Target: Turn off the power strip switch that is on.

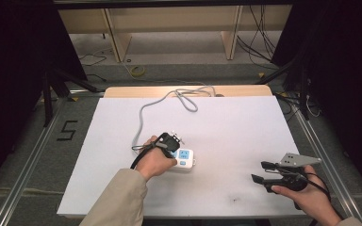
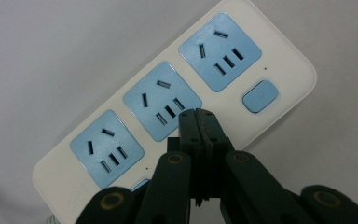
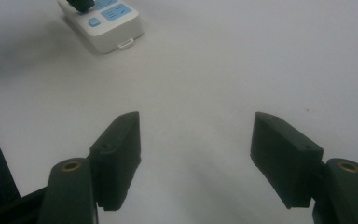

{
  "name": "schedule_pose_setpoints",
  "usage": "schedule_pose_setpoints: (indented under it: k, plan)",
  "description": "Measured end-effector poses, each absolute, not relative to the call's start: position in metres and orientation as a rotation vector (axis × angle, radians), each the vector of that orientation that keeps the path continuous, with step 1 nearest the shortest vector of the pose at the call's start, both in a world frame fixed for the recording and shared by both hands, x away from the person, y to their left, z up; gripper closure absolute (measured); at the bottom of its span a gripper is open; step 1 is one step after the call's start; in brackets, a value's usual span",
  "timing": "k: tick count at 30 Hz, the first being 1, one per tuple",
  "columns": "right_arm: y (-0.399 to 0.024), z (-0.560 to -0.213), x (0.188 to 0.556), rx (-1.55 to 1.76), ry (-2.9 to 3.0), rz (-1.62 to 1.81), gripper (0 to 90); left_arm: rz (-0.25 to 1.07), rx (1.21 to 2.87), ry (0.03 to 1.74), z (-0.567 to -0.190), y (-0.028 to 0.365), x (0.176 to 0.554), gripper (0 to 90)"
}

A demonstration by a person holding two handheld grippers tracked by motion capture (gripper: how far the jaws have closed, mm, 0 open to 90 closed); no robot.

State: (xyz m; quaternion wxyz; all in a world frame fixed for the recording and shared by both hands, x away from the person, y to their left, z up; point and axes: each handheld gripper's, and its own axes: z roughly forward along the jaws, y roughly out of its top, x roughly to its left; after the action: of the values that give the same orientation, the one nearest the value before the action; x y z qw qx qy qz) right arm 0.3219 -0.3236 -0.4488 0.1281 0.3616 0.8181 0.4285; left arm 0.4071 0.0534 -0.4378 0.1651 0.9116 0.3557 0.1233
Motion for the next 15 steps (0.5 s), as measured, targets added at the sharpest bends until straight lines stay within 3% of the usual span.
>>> schedule_pose_setpoints:
  k: [15]
  plan:
    - [-0.3237, -0.4488, 0.3221, 1.051, 2.382, 1.245, 33.7, 0.348, 2.587, 1.013, -0.4379, 0.055, 0.4071, 90.0]
